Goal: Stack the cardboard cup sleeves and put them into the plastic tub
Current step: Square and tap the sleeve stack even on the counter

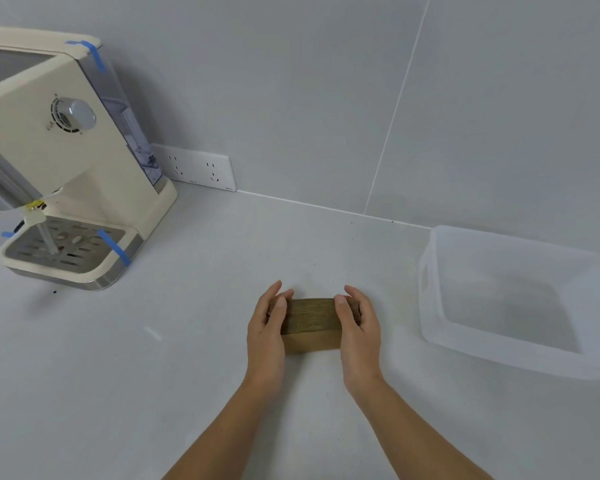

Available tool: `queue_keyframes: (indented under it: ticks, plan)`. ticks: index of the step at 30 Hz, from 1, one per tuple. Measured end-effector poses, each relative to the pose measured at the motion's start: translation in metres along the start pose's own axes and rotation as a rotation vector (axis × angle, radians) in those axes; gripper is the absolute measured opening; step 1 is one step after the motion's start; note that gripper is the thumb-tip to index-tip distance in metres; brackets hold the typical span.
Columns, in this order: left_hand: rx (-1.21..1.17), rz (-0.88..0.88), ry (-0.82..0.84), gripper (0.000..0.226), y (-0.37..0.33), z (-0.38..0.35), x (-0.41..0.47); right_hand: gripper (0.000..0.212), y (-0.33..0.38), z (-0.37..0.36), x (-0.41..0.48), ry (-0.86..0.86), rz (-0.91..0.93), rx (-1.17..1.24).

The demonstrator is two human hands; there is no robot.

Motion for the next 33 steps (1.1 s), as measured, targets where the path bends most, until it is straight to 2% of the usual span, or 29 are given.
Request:
queue_keyframes:
  ticks: [1, 5, 9, 11, 14, 18, 23, 25, 27, 30, 33]
  plan:
    - [-0.002, 0.018, -0.028, 0.02, -0.001, -0.002, 0.002, 0.005, 0.002, -0.001, 0.002, -0.017, -0.012, 0.001]
    - [-0.017, 0.06, -0.075, 0.036, -0.008, -0.004, 0.007, 0.022, 0.01, -0.008, 0.005, -0.06, -0.009, 0.013]
    - [-0.043, -0.091, -0.074, 0.031, -0.02, 0.0, 0.013, 0.015, 0.022, -0.011, 0.003, -0.012, 0.108, 0.036]
    - [-0.018, -0.138, -0.001, 0.027, -0.02, 0.002, 0.013, 0.01, 0.022, -0.009, 0.003, -0.007, 0.144, 0.018]
    - [0.037, -0.1, 0.067, 0.02, -0.003, 0.005, 0.008, 0.013, 0.005, -0.003, 0.005, -0.018, 0.079, -0.002]
    - [0.038, -0.065, -0.014, 0.021, 0.005, 0.002, 0.008, 0.004, -0.002, -0.004, 0.008, -0.055, 0.049, -0.018]
    - [0.031, -0.105, -0.006, 0.022, 0.006, 0.0, 0.006, 0.012, -0.005, -0.004, 0.009, -0.052, 0.055, -0.025]
    - [0.045, -0.125, 0.057, 0.018, 0.005, 0.003, 0.005, 0.011, -0.007, -0.002, 0.009, -0.037, 0.054, -0.031]
    - [0.057, -0.114, 0.192, 0.012, 0.003, 0.011, 0.003, 0.011, -0.007, 0.0, 0.008, -0.022, 0.064, -0.05]
    - [0.169, -0.094, 0.478, 0.049, 0.003, 0.029, 0.001, 0.012, -0.005, 0.0, 0.008, -0.004, 0.086, -0.088]
    - [0.345, -0.111, 0.581, 0.07, 0.001, 0.044, 0.0, 0.012, -0.005, 0.001, 0.008, -0.001, 0.085, -0.109]
Point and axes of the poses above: each hand's wrist, its own x-axis towards the middle knuckle, its own z-axis out of the back of the hand, y = z × x, the point moved 2 cm from there along x, towards the middle knuckle, and after that the axes turned 9 degrees about -z, right-handed, at the moved point
